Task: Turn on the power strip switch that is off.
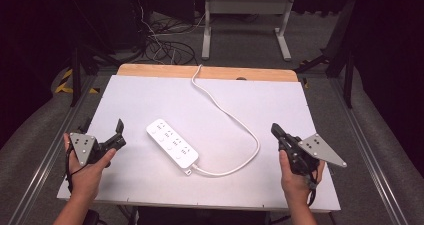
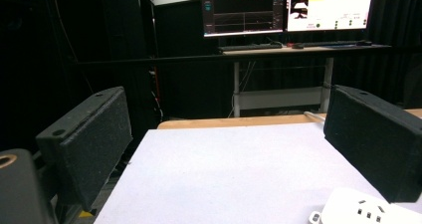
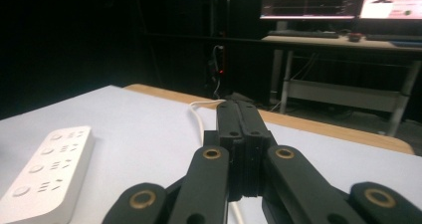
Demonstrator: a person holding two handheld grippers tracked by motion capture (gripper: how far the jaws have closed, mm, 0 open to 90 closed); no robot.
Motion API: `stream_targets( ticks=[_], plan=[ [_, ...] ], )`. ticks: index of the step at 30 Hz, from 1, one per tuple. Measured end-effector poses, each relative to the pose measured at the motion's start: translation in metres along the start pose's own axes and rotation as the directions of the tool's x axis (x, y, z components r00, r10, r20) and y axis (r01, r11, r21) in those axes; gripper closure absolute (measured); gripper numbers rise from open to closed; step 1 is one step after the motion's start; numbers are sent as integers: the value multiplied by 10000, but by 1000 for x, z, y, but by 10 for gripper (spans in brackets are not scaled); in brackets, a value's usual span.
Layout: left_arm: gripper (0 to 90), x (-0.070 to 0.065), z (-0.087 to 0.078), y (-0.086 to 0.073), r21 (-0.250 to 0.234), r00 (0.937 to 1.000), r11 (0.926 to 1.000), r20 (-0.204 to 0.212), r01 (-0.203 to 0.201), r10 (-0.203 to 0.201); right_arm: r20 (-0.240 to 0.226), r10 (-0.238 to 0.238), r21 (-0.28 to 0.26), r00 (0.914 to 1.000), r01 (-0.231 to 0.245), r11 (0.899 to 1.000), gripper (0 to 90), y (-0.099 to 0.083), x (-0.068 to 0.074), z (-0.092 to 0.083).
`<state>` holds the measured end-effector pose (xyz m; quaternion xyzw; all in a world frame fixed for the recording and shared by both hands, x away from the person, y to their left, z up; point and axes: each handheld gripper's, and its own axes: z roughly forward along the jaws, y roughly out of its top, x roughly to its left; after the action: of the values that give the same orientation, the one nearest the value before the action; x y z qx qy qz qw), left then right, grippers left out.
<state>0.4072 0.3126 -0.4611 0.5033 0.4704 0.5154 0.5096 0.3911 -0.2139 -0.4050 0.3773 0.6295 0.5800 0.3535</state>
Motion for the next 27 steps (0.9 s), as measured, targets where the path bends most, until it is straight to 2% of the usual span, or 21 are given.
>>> stream_targets(
  ticks=[2,3,4,5,7,9,11,12,13,14,15,17,19,23,27],
  plan=[
    [52,0,0,0,-10,10000,10000,20,-3,3,256,107,-2,9996,-107,9999,900,-3,-7,-5],
    [53,0,0,0,-12,10000,10000,5,-30,30,466,362,66,9983,-365,9993,900,-8,-14,-8],
    [53,-1,0,0,-17,10000,10000,3,10,-10,466,362,66,9983,-365,9993,900,-8,-14,-8],
    [53,-1,1,0,-7,10000,10000,14,-13,13,616,549,19,9966,-551,9985,900,-10,-21,-8],
    [52,-2,1,0,-4,10000,10000,49,-39,39,685,578,-11,9960,-578,9983,900,-10,-22,-8],
    [52,-2,1,1,-6,10000,10000,75,-45,45,853,517,16,9950,-521,9986,850,-11,-24,-8],
    [53,-1,1,0,-2,10000,10000,47,-19,19,1047,637,-29,9925,-638,9980,777,-12,-26,-8],
    [52,0,1,0,0,10000,10000,36,-7,7,1112,604,6,9920,-608,9981,713,-12,-26,-8],
    [52,0,1,0,-10,10000,10000,13,-14,14,1112,604,6,9920,-608,9981,713,-12,-26,-8],
    [53,0,1,1,-27,10000,10000,12,15,-15,1387,431,-82,9894,-424,9991,495,-13,-26,-6],
    [53,1,1,1,-33,10000,10000,12,26,-26,1387,431,-82,9894,-424,9991,495,-13,-26,-6],
    [52,1,1,1,-23,10000,10000,22,36,-36,1639,544,-96,9850,-536,9985,303,-13,-26,-4],
    [53,0,1,1,-6,10000,10000,43,19,-19,1792,625,78,9818,-649,9979,168,-14,-27,-3],
    [53,0,1,0,-2,10000,10000,85,36,-36,1981,754,19,9773,-773,9970,70,-14,-29,-3],
    [53,0,1,1,-19,10000,10000,33,42,-42,1986,743,-27,9773,-753,9972,50,-13,-29,-4]
  ],
)
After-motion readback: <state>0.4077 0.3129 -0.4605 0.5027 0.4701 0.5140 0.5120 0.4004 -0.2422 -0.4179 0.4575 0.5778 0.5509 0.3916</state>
